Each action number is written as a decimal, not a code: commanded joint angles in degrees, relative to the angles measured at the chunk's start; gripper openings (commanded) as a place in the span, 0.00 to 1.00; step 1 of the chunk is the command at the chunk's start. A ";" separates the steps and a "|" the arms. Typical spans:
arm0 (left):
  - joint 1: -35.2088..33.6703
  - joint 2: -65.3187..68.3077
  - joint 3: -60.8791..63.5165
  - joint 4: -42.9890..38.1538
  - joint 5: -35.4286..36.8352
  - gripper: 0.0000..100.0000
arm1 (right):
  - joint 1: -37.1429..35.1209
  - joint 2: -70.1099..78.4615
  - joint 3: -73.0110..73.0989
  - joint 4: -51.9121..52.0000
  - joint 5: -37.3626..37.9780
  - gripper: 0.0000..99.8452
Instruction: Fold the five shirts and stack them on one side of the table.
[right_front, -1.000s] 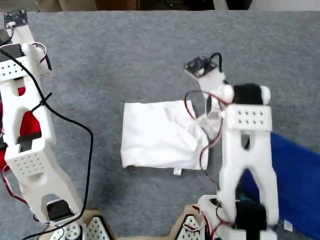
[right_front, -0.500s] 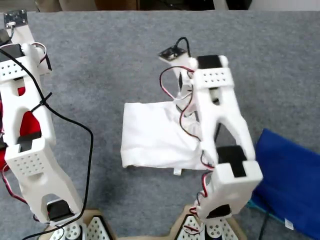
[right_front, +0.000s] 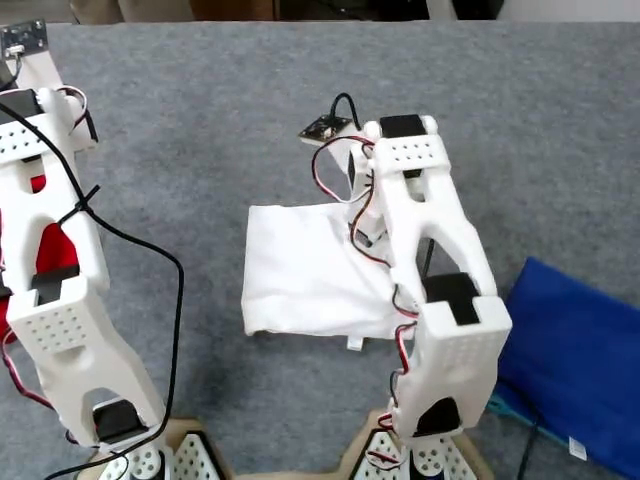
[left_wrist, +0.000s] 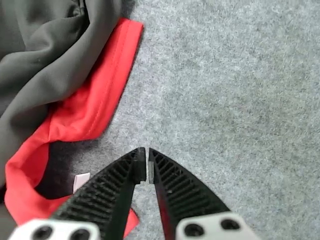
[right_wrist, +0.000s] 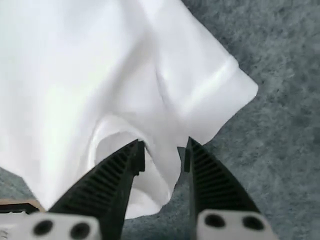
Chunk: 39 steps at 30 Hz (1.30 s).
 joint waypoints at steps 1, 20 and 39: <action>-0.44 -3.30 -0.97 -0.88 -0.70 0.03 | -0.57 1.89 -2.77 -1.85 0.53 0.15; -0.26 -3.21 -0.97 -0.88 -0.70 0.03 | 1.45 3.65 -16.31 -3.34 -0.88 0.01; 0.00 -3.21 -0.53 -0.88 -0.70 0.08 | 6.73 5.85 -31.52 5.54 2.11 0.23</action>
